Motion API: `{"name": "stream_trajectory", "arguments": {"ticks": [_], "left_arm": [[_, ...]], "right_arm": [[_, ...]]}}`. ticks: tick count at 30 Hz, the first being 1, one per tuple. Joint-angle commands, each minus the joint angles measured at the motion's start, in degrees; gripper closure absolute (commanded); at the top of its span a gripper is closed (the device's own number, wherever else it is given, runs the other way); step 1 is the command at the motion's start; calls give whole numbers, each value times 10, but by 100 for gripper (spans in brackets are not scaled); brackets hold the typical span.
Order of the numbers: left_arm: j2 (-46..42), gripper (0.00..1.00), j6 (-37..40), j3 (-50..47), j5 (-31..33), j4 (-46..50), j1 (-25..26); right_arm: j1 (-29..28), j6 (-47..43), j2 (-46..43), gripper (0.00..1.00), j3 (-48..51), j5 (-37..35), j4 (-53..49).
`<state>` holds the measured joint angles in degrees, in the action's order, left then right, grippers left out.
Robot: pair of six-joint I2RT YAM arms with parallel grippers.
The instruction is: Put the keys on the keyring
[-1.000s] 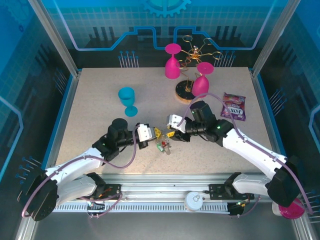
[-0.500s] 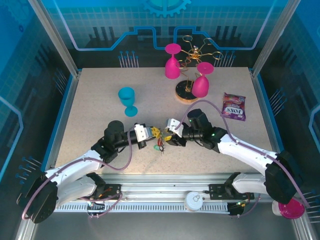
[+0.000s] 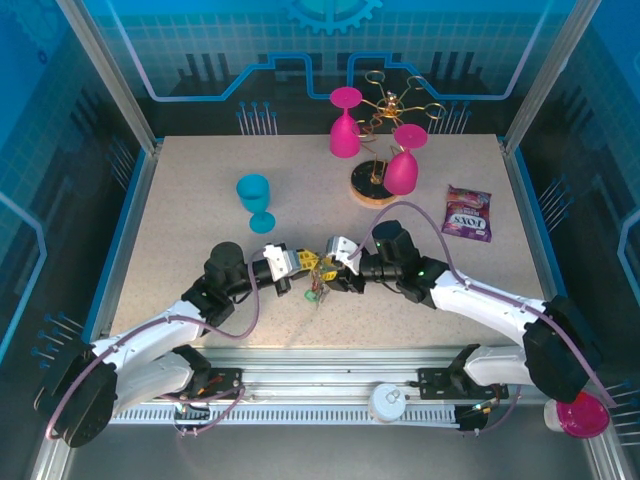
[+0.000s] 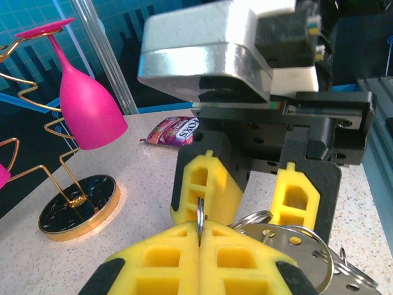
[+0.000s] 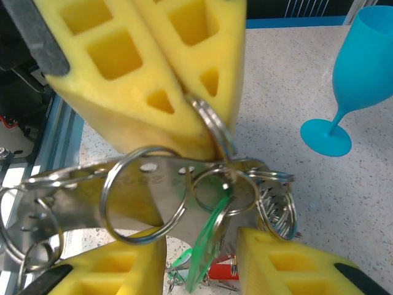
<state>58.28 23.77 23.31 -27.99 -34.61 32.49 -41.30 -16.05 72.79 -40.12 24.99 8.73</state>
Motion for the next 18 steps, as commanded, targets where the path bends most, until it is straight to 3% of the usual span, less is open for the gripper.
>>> {"name": "stream_trajectory", "arguments": {"ticks": [1, 12, 18], "left_arm": [[-10, 100, -17, -5, -23, -47, -4], [-14, 100, -20, -7, -16, -39, -8], [-20, 100, -10, -10, 1, -34, -11]], "right_arm": [[-10, 15, 9, 68, 1, -5, 43], [-11, 11, -3, 99, 2, -44, 45], [-8, -9, -34, 100, -7, -70, -42]]}}
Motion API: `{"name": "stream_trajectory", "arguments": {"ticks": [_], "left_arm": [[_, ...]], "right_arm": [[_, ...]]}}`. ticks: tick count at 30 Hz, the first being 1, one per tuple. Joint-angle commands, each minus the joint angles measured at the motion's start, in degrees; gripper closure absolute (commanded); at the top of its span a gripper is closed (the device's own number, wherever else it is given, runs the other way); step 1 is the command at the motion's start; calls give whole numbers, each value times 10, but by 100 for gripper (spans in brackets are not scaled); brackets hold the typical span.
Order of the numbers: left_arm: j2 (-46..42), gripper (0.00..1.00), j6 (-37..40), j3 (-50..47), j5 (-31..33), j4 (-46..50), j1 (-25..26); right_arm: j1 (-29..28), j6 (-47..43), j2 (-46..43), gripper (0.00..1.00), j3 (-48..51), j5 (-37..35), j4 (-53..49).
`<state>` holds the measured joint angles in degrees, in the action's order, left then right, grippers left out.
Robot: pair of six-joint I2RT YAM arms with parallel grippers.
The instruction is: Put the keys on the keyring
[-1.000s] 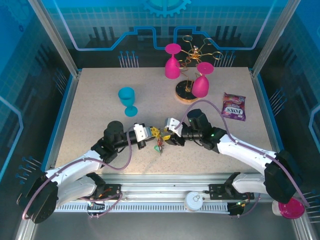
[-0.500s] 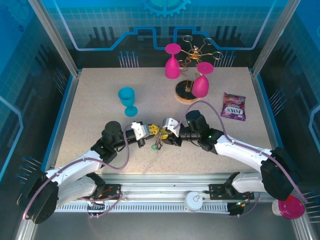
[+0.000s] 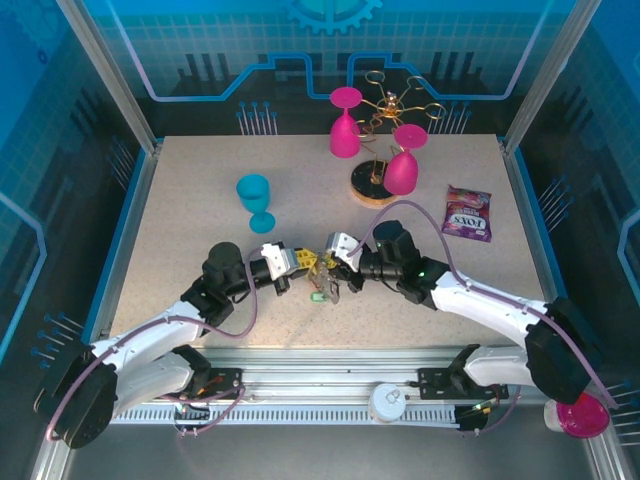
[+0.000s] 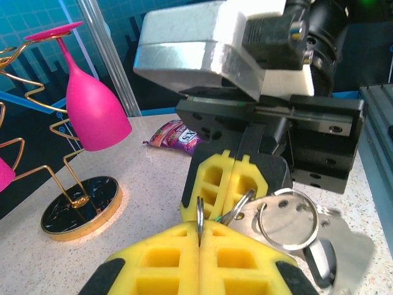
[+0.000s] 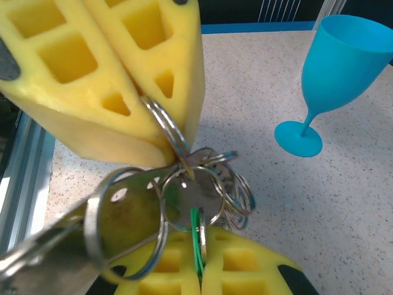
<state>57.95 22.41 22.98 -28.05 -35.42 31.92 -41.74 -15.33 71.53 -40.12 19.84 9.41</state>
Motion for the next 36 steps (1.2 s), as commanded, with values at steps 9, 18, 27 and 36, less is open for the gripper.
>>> {"name": "stream_trajectory", "arguments": {"ticks": [9, 18, 27, 36], "left_arm": [[-24, 100, 30, 8, -6, 40, -6], [-16, 100, 47, 34, 17, 101, -6], [-10, 100, 57, 49, 10, 123, -5], [6, 94, 67, 54, 44, 154, -6]], "right_arm": [[-3, -41, -54, 100, -51, -67, -146], [-8, -80, -69, 100, -87, -62, -189], [-37, -142, -19, 100, -164, -113, -270], [-49, -176, -10, 100, -200, -172, -294]]}}
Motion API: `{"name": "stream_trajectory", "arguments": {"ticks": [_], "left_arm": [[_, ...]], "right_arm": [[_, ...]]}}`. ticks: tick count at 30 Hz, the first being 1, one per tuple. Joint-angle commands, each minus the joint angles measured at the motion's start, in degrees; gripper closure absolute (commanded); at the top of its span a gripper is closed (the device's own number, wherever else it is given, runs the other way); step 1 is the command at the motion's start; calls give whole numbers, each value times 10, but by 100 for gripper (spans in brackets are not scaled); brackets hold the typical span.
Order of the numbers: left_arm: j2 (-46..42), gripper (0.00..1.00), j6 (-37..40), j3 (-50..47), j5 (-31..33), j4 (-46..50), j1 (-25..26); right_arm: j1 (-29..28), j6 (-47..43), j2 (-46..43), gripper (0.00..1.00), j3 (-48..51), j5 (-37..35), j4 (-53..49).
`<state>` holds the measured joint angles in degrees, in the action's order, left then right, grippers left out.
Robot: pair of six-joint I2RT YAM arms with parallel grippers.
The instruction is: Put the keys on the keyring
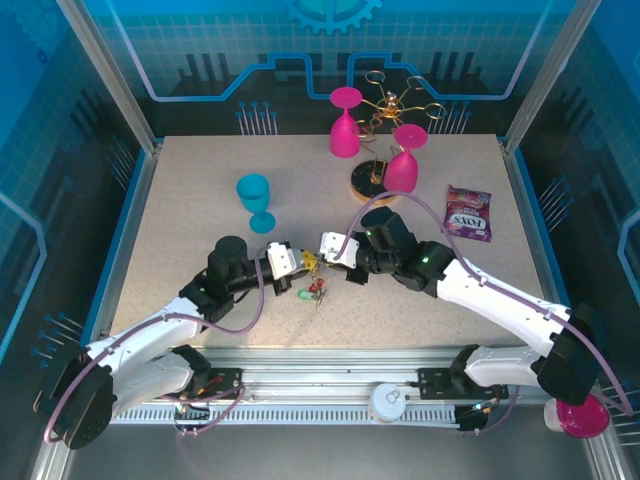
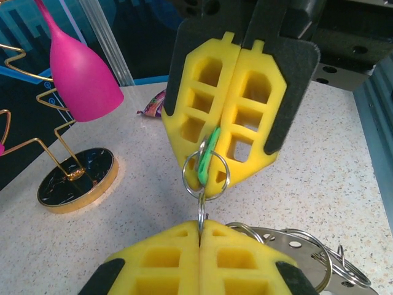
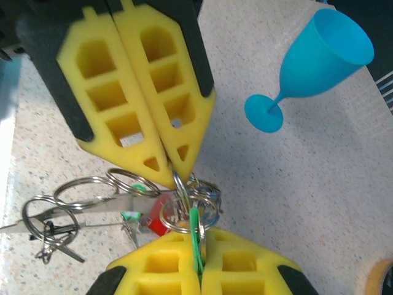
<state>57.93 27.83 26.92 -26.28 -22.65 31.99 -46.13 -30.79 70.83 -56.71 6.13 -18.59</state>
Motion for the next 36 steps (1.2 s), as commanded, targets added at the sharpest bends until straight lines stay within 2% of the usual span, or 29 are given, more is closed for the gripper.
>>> {"name": "stream_trajectory", "arguments": {"ticks": [1, 2, 4, 8, 11, 14, 17, 19, 22, 26, 30, 33, 36], "left_arm": [[6, 85, 9, 14, 28, 24, -6], [5, 72, 5, 13, 31, 22, -6], [-1, 54, -3, 8, 38, 17, -6], [-23, 36, -12, -8, 68, 11, -7], [-58, 25, -40, -33, 110, -28, -7], [-107, 18, -79, -62, 208, -83, -7], [-167, 7, -116, -96, 351, -144, -9], [-200, 4, -130, -102, 445, -156, -13], [-233, 3, -153, -94, 515, -145, -29], [-236, 3, -187, -62, 553, -100, -41], [-203, 3, -212, -23, 602, -40, -43], [-172, 2, -235, -7, 620, -15, -52], [-147, 2, -259, -1, 617, 4, -67]], "right_arm": [[-5, -26, -2, 100, -37, -43, -21], [-5, -30, 0, 100, -41, -51, -28], [-6, -39, 3, 100, -51, -66, -39], [-5, -58, 14, 100, -70, -88, -54], [-6, -67, 32, 100, -91, -90, -62], [-12, -67, 54, 100, -115, -76, -60], [-30, -62, 80, 100, -143, -58, -51], [-43, -54, 98, 100, -161, -37, -44], [-62, -23, 130, 100, -189, 6, -29], [-65, 33, 162, 100, -189, 60, 12], [-38, 80, 196, 100, -160, 87, 47], [-11, 86, 219, 100, -138, 81, 51], [17, 48, 234, 100, -109, 43, 35]]}}
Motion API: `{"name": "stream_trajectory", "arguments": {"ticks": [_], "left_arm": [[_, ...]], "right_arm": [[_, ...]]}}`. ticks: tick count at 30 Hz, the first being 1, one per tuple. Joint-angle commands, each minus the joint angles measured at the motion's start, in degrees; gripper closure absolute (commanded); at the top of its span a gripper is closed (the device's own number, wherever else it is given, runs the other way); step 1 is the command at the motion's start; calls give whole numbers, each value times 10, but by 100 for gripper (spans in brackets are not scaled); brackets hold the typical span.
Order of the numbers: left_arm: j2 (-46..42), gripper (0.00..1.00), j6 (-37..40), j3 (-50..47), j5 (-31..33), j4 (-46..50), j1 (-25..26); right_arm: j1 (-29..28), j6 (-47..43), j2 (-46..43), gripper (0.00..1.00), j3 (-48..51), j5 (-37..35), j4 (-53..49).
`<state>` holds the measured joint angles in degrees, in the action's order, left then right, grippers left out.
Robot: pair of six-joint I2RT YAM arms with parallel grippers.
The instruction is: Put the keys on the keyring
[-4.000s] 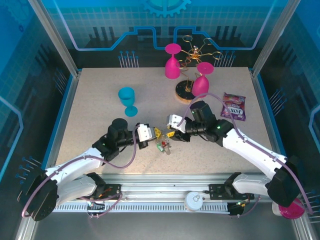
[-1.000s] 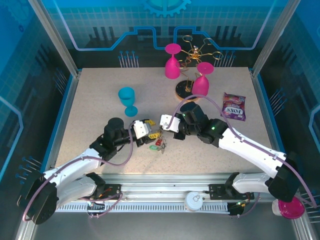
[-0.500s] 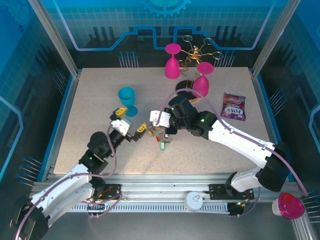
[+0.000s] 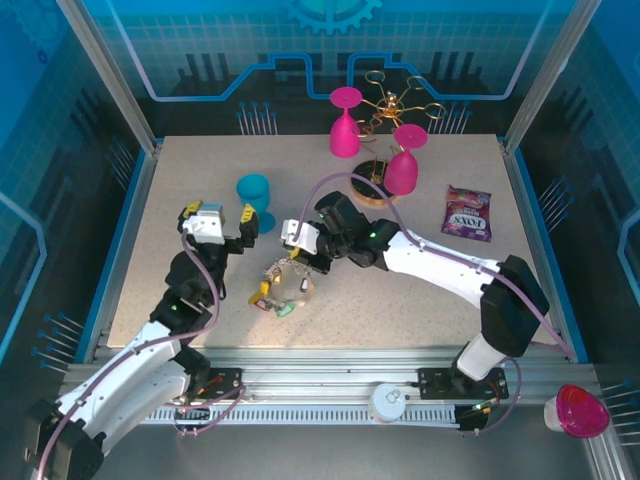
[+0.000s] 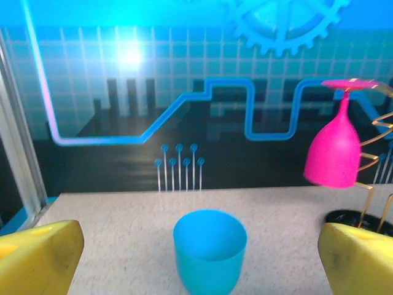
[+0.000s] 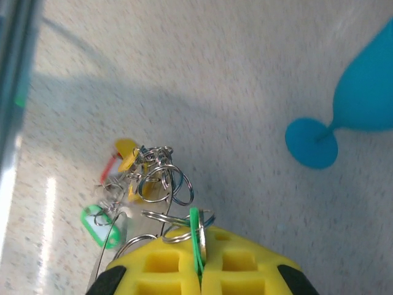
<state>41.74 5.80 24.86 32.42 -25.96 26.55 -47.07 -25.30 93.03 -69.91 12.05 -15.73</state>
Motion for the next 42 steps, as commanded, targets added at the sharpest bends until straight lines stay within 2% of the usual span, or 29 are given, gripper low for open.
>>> {"name": "stream_trajectory", "arguments": {"ticks": [1, 7, 12, 18, 21, 25, 29, 31, 33, 37, 39, 41, 42], "left_arm": [[21, 2, -43, 20, 25, 40, -18], [65, 1, -52, 24, 15, 46, -42], [93, 1, -24, 25, 24, 47, -49], [118, 1, 0, -1, 67, 21, -58], [122, 1, 1, -16, 84, 5, -61], [136, 1, 9, -32, 99, -16, -67], [152, 1, 16, -43, 102, -33, -77], [161, 1, 14, -50, 98, -45, -88], [176, 1, 6, -59, 75, -63, -105], [219, 1, 0, -69, -5, -98, -138], [255, 1, -2, -80, -31, -149, -154], [296, 1, -15, -95, -87, -221, -179], [315, 1, -31, -100, -105, -249, -191]], "right_arm": [[37, -22, 14, 100, 33, -27, 1], [85, -142, 18, 100, 96, -113, -22], [90, -217, 17, 99, 132, -240, -49], [115, -245, 19, 83, 183, -368, -37], [143, -223, 19, 76, 187, -441, -43], [179, -199, -2, 62, 187, -471, -59], [202, -119, -56, 60, 192, -419, -29], [224, -56, -97, 57, 232, -361, 32], [269, 38, -146, 55, 275, -267, 107], [367, 157, -188, 47, 391, -155, 337], [393, 173, -175, 46, 438, -127, 468], [409, 201, -136, 45, 471, -120, 593], [419, 204, -118, 45, 474, -96, 609]]}}
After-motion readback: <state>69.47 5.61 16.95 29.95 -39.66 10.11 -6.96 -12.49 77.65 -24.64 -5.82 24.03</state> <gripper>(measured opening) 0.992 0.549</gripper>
